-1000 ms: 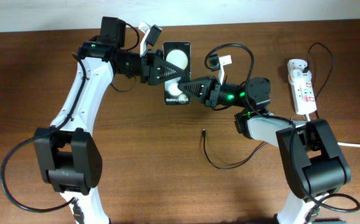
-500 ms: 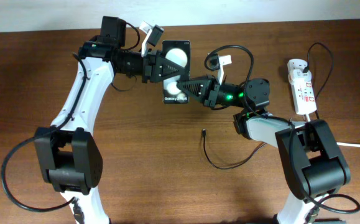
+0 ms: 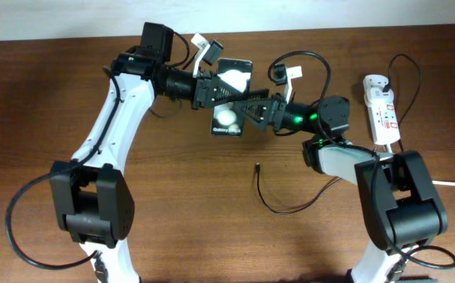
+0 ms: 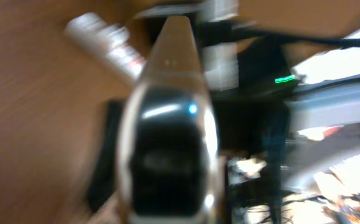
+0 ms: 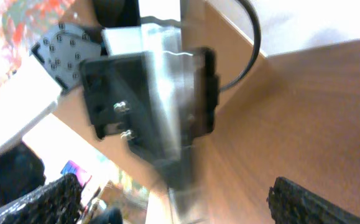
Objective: Plug charger to phone and switch on socket
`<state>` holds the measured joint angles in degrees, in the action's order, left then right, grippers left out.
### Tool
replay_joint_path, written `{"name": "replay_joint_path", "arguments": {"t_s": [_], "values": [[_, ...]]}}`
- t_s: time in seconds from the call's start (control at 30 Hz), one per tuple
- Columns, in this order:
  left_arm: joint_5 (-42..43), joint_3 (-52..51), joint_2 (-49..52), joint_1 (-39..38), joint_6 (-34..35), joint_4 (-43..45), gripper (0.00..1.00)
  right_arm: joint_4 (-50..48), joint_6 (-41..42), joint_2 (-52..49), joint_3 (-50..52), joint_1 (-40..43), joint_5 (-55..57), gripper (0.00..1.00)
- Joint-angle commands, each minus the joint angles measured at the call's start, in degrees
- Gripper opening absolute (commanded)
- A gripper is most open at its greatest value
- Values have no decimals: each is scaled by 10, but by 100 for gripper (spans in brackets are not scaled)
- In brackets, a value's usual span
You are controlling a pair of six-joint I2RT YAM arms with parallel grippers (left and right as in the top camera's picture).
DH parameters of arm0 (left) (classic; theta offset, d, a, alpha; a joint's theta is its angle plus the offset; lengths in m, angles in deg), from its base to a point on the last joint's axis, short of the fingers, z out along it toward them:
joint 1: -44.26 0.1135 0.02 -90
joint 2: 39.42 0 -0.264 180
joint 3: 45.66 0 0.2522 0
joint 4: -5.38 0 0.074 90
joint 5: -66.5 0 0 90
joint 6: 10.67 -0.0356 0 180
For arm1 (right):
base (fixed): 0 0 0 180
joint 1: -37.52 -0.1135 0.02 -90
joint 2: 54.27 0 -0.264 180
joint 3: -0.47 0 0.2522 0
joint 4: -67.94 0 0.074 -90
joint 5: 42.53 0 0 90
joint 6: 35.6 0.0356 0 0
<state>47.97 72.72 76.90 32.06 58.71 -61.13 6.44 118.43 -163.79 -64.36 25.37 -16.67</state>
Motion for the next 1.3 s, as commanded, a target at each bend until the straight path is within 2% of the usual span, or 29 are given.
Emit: {"name": "replay_joint_path", "arguments": {"t_s": [0.0, 0.07, 0.13, 0.17, 0.23, 0.3, 0.43, 0.53, 0.6, 0.7, 0.73, 0.77, 0.8, 0.83, 0.9, 1.0, 1.1, 1.17, 1.2, 1.27], "values": [[-250, 12, -21, 3, 132, 1, 0, 24, -12, -2, -1, 39, -94, 99], [-312, 9, -20, 2, 186, -5, 0, 110, -44, -2, -1, 52, -113, 99], [-416, -23, -20, -9, 248, -16, 0, 333, -179, -2, -1, 54, -110, 99], [-487, -46, -20, -23, 271, -16, 0, 405, -232, -2, 0, 54, -100, 99], [-619, -96, -19, -58, 320, -3, 0, 608, -353, -2, 1, 54, -16, 99], [-668, -162, -19, -103, 330, 47, 0, 749, -424, -2, 1, 54, 107, 99], [-750, -241, -18, -161, 358, 99, 0, 801, -426, -2, 1, 54, 182, 99], [-754, -261, -18, -173, 360, 106, 16, 815, -426, -2, 1, 54, 216, 99], [-753, -261, -18, -173, 360, 106, 20, 815, -426, -2, 1, 54, 216, 99], [-753, -261, -18, -173, 360, 107, 13, 815, -426, -2, 1, 54, 216, 99], [-751, -261, -18, -173, 361, 107, 3, 815, -426, -2, 1, 54, 216, 99], [-751, -260, -18, -173, 361, 107, 0, 815, -426, -2, 1, 54, 215, 99], [-735, -255, -19, -168, 361, 107, 0, 816, -426, -2, 1, 54, 213, 99], [-682, -247, -22, -155, 360, 107, 0, 819, -426, -2, 1, 54, 213, 99], [-531, -230, -25, -114, 360, 107, 0, 820, -426, -2, 1, 54, 213, 99], [-263, -228, -24, -9, 360, 108, 0, 820, -426, -2, 1, 54, 251, 99], [-220, -231, -24, 57, 346, 127, 0, 819, -426, -2, 1, 54, 283, 99], [-161, -250, -24, 65, 343, 191, 0, 819, -426, -2, 1, 54, 330, 99], [-146, -266, -24, 65, 343, 222, 0, 819, -426, -2, 1, 54, 330, 99], [-63, -310, -24, 67, 343, 317, 0, 819, -426, -2, 1, 54, 329, 99]]}}
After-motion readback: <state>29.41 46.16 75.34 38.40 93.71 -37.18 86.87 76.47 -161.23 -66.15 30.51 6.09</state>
